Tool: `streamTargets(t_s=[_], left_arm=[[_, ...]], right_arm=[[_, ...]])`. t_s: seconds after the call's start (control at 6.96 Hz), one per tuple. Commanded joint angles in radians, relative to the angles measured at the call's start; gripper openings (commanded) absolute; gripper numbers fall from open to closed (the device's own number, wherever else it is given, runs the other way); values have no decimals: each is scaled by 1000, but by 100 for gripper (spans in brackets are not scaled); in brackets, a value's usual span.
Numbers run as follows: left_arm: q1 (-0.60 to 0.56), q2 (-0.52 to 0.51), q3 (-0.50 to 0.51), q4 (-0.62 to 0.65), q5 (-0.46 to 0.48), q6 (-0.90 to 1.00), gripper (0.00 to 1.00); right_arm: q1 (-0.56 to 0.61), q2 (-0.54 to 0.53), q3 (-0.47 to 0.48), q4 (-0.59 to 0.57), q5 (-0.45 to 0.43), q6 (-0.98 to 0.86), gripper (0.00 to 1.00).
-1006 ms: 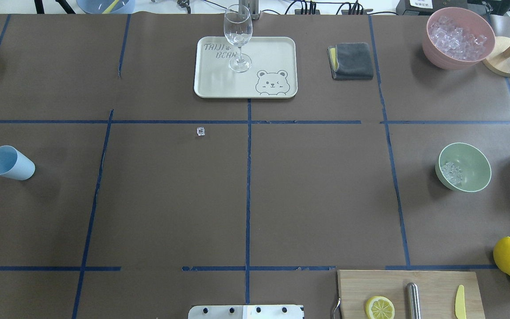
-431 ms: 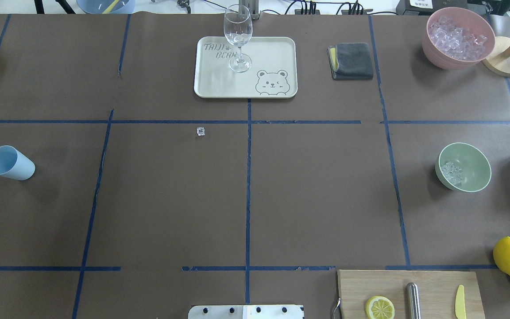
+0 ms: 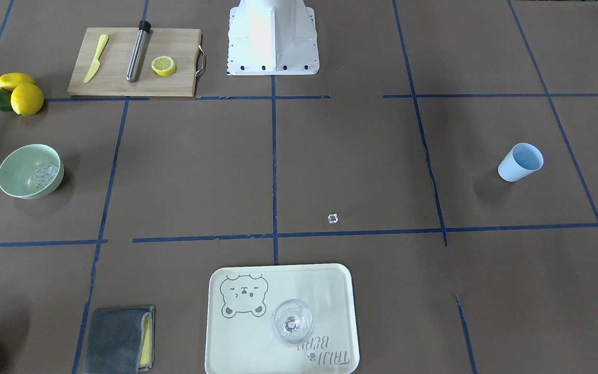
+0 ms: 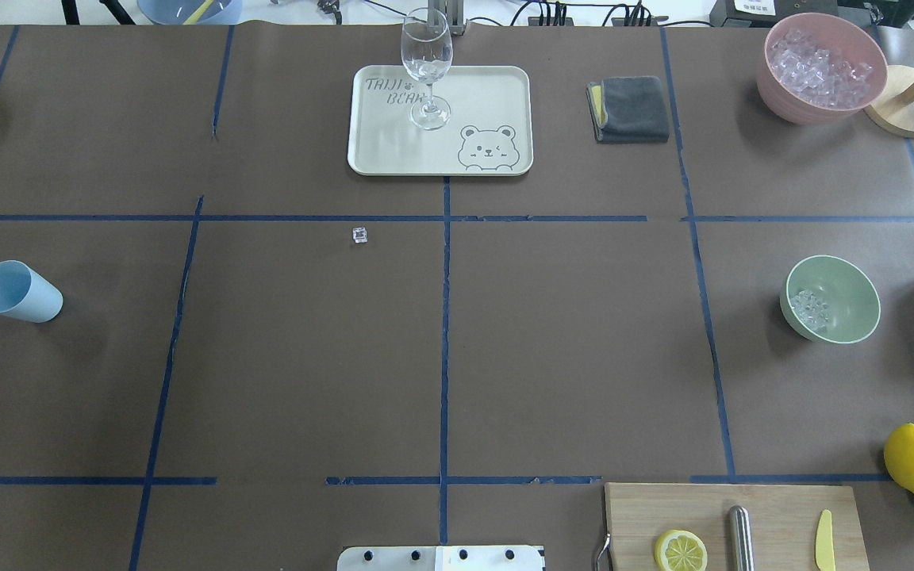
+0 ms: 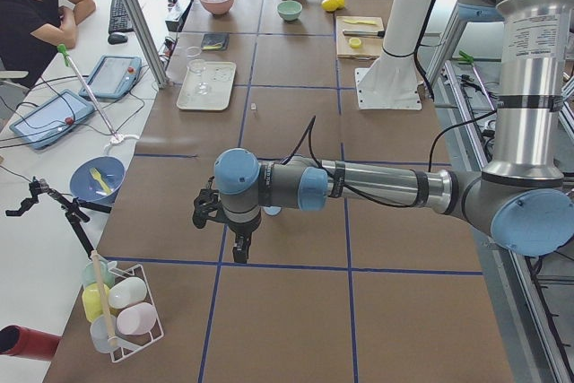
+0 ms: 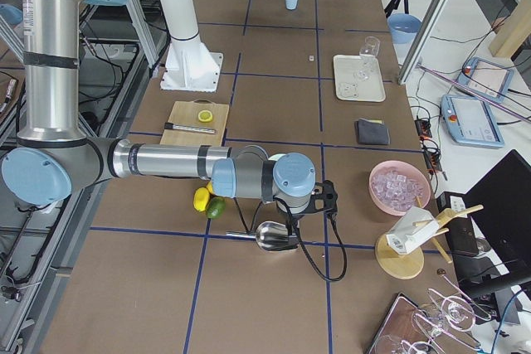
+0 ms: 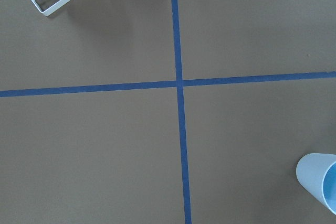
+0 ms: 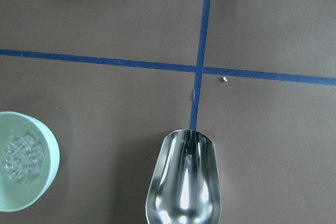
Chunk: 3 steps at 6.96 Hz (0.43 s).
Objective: Pour ice into bowl
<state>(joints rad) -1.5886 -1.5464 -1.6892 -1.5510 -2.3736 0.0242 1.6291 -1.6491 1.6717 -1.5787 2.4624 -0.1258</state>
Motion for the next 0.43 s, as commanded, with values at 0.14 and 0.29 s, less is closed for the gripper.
streamTargets(t_s=[0.14,0.29], left_arm=[[-1,2,2,-1,0,5,100],[-1,2,0,-6,0,3,100]], right_arm=[[0,6,3,0,0,0,100],[0,9,3,0,0,0,100]])
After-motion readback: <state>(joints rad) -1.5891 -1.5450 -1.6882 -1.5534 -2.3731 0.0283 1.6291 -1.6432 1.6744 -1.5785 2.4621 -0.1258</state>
